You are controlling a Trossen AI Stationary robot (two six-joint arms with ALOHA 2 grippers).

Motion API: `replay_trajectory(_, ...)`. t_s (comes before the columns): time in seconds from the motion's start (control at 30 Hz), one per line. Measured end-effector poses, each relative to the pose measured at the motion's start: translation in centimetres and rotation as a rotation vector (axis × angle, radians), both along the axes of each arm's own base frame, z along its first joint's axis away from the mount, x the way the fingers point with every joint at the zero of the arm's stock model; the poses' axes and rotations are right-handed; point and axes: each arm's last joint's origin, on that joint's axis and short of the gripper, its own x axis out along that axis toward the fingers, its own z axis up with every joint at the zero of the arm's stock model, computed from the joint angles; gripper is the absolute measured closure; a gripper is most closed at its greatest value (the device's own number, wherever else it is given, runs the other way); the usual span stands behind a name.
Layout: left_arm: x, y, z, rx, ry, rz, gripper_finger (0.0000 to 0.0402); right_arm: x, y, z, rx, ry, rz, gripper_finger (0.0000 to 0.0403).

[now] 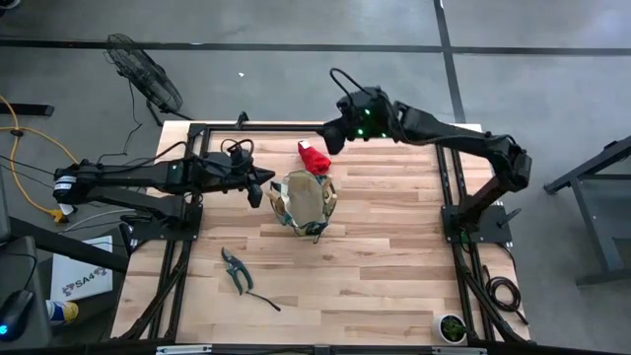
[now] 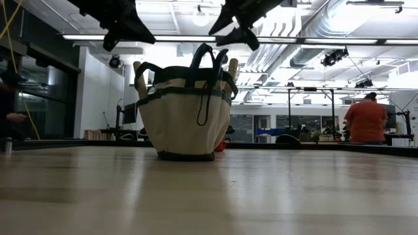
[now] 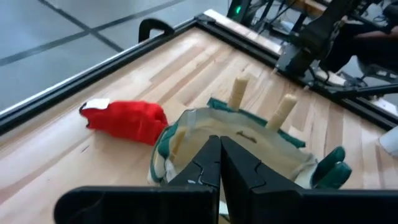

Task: Pick & Place Garden tools in Gardening bag
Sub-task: Put the red gloves into the brown gardening bag

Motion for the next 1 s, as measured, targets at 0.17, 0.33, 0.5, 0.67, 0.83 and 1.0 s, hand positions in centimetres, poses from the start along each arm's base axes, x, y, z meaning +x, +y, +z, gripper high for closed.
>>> replay_trajectory(0.17,-0.6,0.0,0.5,0.023,-0.019,-0.009,0.0402,1.6,-2.2,0.1,0.030,0.062,-0.038,0.0221)
replay_trajectory(0.33,-1.3,-0.1,1.0,0.036,-0.046,-0.014,0.0401,3.6,-4.6,-1.2,0.105,0.189,-0.079,0.0203)
replay_trajectory(0.5,-1.8,-0.2,1.3,0.034,-0.062,-0.023,0.0401,5.5,-7.0,-2.5,0.177,0.254,-0.070,0.0163)
replay_trajectory(0.67,-2.2,-0.2,1.4,0.030,-0.060,-0.032,0.0401,6.9,-9.3,-4.2,0.237,0.248,-0.052,0.0100)
replay_trajectory(0.83,-2.2,-0.2,1.3,0.027,-0.049,-0.038,0.0402,7.5,-11.7,-6.8,0.273,0.274,-0.097,0.0048)
replay_trajectory(1.0,-2.2,-0.3,1.2,0.014,-0.037,-0.068,0.0401,8.0,-13.0,-10.1,0.334,0.338,-0.096,0.0044)
